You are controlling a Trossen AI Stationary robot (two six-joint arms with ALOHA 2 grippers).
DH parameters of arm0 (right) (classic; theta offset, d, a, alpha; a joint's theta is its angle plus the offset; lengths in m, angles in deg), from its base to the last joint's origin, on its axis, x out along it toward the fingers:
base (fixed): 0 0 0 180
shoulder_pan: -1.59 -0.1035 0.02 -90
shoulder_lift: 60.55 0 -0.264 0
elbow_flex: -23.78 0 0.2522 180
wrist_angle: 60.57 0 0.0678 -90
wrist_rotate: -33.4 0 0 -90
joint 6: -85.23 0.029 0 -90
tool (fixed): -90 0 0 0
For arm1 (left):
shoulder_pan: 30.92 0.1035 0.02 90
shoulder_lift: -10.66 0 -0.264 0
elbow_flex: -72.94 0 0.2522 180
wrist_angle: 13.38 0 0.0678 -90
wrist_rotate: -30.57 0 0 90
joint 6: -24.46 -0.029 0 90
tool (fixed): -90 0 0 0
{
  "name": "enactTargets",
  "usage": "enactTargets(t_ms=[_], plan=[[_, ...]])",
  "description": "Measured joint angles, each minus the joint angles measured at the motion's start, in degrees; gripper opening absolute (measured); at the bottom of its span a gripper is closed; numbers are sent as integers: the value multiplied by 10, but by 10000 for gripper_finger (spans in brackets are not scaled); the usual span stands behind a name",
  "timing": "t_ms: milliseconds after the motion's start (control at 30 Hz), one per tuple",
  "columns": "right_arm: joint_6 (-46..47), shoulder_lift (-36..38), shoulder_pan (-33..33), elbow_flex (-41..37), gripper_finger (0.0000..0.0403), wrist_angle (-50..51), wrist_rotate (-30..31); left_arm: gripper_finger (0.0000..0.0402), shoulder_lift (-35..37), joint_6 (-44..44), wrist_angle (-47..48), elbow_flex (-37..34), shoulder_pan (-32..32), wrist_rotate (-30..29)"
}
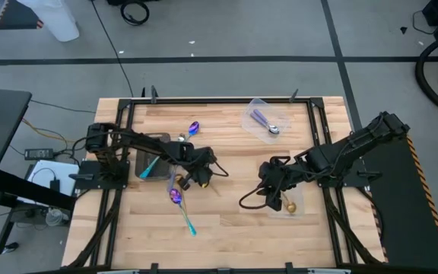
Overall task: Sort silverware by color (type)
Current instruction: Put the gold spoon into the bottom transparent bin
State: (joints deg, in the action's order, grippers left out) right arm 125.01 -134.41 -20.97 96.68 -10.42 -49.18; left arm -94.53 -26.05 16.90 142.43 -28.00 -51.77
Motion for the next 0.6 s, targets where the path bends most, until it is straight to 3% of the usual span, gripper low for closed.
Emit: enactTargets(t_ms=[233,400,600], plan=[[-14,0,0,0,127,-2,27,14,11,-49,-5,-2,-32,-74],[-50,0,-6,0,127,-2,94,11,56,12,-66,-5,-54,-136],[-152,2,-28,0,127,-37,207,10,104,91,-170,-4,-58,-134]])
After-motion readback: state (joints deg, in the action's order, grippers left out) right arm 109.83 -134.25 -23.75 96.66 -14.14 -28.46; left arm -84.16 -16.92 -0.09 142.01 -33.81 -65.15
